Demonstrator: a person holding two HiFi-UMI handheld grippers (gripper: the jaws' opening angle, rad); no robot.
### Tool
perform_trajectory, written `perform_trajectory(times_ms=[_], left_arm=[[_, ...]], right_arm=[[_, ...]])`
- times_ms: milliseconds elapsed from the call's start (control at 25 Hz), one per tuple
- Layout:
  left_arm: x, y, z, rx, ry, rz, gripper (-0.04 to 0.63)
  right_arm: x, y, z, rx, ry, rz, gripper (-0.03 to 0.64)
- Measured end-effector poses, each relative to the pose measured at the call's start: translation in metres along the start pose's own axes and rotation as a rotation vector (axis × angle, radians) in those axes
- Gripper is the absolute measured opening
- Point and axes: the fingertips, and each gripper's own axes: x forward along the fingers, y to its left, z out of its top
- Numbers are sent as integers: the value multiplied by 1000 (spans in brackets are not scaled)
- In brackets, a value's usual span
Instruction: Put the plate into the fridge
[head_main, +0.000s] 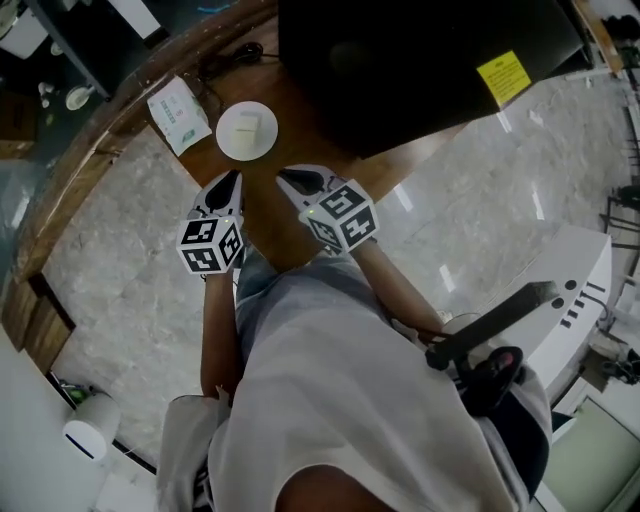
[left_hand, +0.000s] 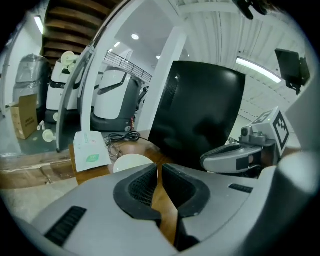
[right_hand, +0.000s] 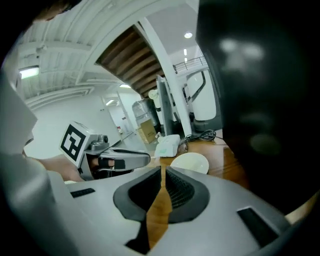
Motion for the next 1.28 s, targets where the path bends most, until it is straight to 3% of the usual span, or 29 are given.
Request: perform_trajectory(times_ms=[200, 240, 280, 320, 440, 600, 720, 1280], left_arm=[[51, 82, 16, 59, 105, 5, 18], [60, 98, 17, 84, 131, 6, 18], [68, 113, 18, 103, 155, 4, 18], [78, 128, 17, 117, 178, 0, 18], [109, 160, 10, 157, 250, -26, 18], [145, 184, -13, 347, 369, -52, 18], [165, 192, -26, 445, 408, -62, 17], [202, 202, -27, 410, 354, -147, 17]], right_arm=[[87, -54, 9, 140, 96, -105, 23], [103, -63, 9, 154, 119, -130, 51], [118, -72, 8, 173, 139, -152, 131], [133, -82, 8, 199, 155, -172, 171], [168, -118, 3, 328, 176, -229, 196], [196, -170, -19, 562, 187, -278, 199], [210, -188, -32, 588, 213, -285, 198], [220, -203, -35, 579, 254, -281, 195]])
